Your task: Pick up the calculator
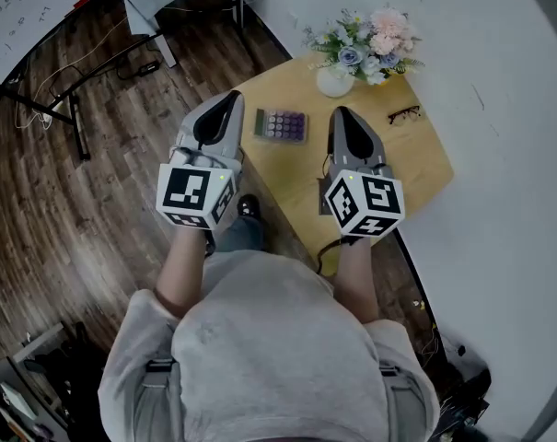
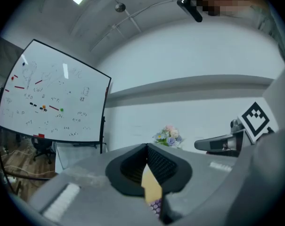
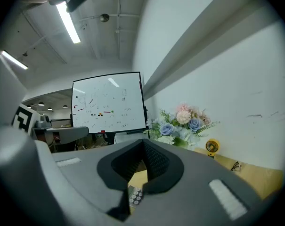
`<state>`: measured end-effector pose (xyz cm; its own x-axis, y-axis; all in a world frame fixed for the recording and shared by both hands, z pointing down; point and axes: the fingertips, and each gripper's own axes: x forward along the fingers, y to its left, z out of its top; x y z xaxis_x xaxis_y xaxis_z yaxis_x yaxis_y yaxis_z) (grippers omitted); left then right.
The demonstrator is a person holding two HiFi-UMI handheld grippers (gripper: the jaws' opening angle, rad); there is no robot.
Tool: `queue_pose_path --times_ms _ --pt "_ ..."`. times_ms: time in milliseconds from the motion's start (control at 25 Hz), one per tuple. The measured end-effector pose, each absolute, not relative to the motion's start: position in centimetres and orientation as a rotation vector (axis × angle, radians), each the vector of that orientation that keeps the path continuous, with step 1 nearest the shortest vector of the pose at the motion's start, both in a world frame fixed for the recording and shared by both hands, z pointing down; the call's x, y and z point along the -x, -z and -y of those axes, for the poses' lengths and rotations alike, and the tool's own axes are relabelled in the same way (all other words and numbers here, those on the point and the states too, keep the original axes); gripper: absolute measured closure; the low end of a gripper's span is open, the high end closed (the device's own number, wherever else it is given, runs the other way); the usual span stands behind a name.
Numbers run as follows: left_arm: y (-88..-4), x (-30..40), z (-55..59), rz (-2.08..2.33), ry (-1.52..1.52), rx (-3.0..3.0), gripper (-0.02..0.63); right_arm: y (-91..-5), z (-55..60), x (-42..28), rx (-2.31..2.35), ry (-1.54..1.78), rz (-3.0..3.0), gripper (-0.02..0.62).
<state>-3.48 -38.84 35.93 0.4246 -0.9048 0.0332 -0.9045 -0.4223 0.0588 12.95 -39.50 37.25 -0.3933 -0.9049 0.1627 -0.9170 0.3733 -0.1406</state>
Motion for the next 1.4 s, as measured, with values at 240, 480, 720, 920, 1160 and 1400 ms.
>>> queue_pose_path --times_ms 240,480,720,920,1160,1400 --pt "-42.4 4.0 40.7 1.566 -0.133 -2.460 0.600 -41.9 40.9 -12.5 -1.649 -0.470 2.459 0.592" --pt "-48.3 4.3 41.1 1.461 -0.217 -2.322 0.600 -46.4 41.2 -12.0 -1.605 -0.601 2.373 0.592" --pt "-53.7 3.8 41.0 1.363 -0.330 -2.202 0.600 -51.1 41.4 -12.0 -1.567 -0.762 2.287 0.587" --pt "-56.4 2.9 41.5 1.291 -0.367 -2.142 0.555 -54.3 42.0 -12.2 -1.527 -0.869 2.229 0.569" --pt "-59.1 2.2 42.3 1.229 -0.386 -2.057 0.512 -57.9 42.7 -12.5 -1.484 -1.003 2.157 0.520" --pt "-61.6 1.6 43.2 1.182 -0.430 -1.990 0.458 -60.7 43.5 -12.6 -1.442 -1.093 2.096 0.449"
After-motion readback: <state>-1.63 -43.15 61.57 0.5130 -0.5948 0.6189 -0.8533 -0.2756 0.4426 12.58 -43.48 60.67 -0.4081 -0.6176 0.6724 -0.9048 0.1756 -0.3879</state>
